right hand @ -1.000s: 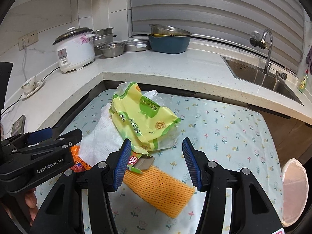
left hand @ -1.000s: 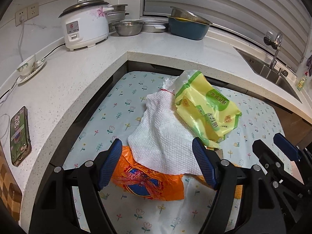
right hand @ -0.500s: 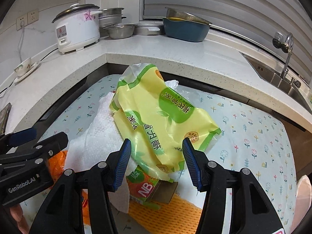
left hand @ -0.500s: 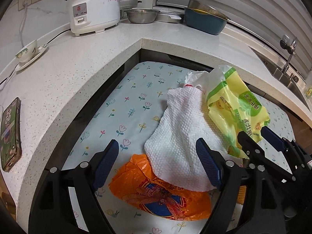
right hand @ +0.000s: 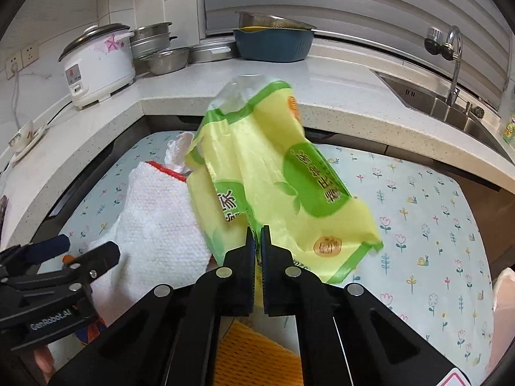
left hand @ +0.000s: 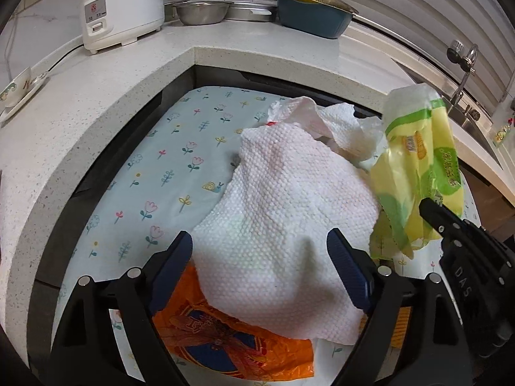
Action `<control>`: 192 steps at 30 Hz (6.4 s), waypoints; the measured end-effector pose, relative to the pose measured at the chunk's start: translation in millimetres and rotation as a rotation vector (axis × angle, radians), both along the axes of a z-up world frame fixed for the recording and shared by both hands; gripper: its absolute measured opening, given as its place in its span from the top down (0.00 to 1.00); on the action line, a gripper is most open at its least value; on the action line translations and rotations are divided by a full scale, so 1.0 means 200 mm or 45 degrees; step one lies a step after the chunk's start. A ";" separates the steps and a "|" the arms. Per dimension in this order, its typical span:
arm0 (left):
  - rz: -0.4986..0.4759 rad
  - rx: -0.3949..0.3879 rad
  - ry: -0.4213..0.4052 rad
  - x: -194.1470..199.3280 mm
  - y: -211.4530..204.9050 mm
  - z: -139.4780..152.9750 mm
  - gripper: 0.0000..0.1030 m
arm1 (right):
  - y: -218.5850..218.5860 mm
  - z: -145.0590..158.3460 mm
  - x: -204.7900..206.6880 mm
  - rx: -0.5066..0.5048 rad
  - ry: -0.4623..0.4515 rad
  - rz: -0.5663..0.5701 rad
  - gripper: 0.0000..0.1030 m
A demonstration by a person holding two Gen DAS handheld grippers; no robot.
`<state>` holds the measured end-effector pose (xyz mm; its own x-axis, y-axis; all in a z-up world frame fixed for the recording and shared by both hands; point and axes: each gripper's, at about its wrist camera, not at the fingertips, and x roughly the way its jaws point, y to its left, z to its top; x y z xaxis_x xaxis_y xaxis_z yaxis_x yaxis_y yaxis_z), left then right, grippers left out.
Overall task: Collect trash
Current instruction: 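Grasp the white wet wipe with the left gripper while the right gripper grasps the yellow-green wipes pack, then carry the wipe and pack over the bin and open both grippers, then move both grippers back over the table toward the red bags, then grasp the orange wrapper with the left gripper while the right gripper grasps the red bags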
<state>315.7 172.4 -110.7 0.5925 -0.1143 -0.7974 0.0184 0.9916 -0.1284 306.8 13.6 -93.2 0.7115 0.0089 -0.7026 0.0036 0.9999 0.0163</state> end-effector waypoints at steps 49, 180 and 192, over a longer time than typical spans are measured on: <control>-0.562 -0.077 -0.187 -0.62 -1.25 0.53 0.98 | -1.08 0.44 -0.91 0.062 -0.247 -0.428 0.99; 0.282 -0.083 0.157 -0.24 0.38 -0.18 0.95 | 0.19 -0.21 0.26 0.082 0.148 0.098 0.64; 0.239 -0.051 -0.006 -0.30 0.26 0.10 0.98 | 0.05 0.04 0.09 0.154 0.009 0.051 0.74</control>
